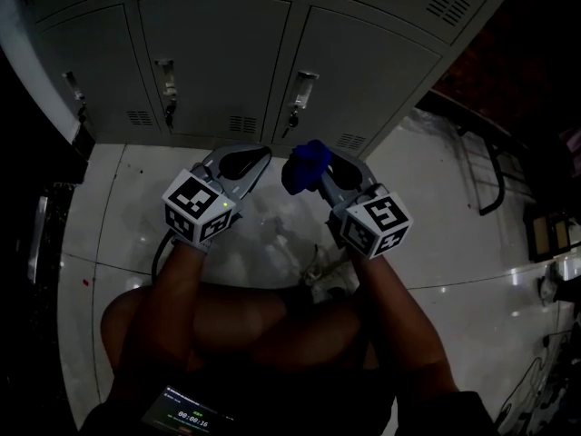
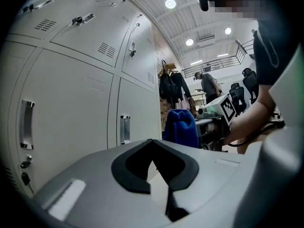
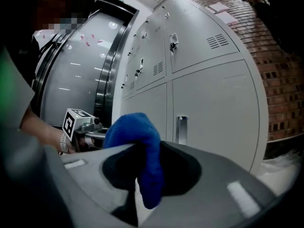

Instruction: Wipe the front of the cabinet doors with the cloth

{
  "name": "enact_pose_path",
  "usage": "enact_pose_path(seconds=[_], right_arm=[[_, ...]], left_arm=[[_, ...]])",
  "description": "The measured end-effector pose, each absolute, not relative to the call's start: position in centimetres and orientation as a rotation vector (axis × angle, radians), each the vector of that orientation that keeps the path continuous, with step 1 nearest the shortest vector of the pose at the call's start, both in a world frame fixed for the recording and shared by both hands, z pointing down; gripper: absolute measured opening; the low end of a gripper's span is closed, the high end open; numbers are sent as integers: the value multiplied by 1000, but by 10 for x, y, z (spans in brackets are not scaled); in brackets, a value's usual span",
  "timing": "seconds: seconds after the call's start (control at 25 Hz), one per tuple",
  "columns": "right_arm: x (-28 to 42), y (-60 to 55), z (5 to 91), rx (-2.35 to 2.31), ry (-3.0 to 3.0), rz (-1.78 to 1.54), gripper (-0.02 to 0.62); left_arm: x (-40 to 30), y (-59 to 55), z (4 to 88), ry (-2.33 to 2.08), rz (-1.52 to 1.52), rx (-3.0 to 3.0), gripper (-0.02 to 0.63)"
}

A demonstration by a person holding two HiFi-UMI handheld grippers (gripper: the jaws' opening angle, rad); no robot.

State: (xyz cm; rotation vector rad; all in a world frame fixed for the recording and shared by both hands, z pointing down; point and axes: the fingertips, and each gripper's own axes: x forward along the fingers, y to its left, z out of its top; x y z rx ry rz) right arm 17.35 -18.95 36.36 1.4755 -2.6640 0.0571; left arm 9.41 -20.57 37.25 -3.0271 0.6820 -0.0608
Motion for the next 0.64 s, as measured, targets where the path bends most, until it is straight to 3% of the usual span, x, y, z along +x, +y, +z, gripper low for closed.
enact_pose_path(seconds=[0.64], right_arm=[[172,-192,375,1473,-2651,107,77]], left_arm=[[96,-205,373,670,-54,-3042,0]])
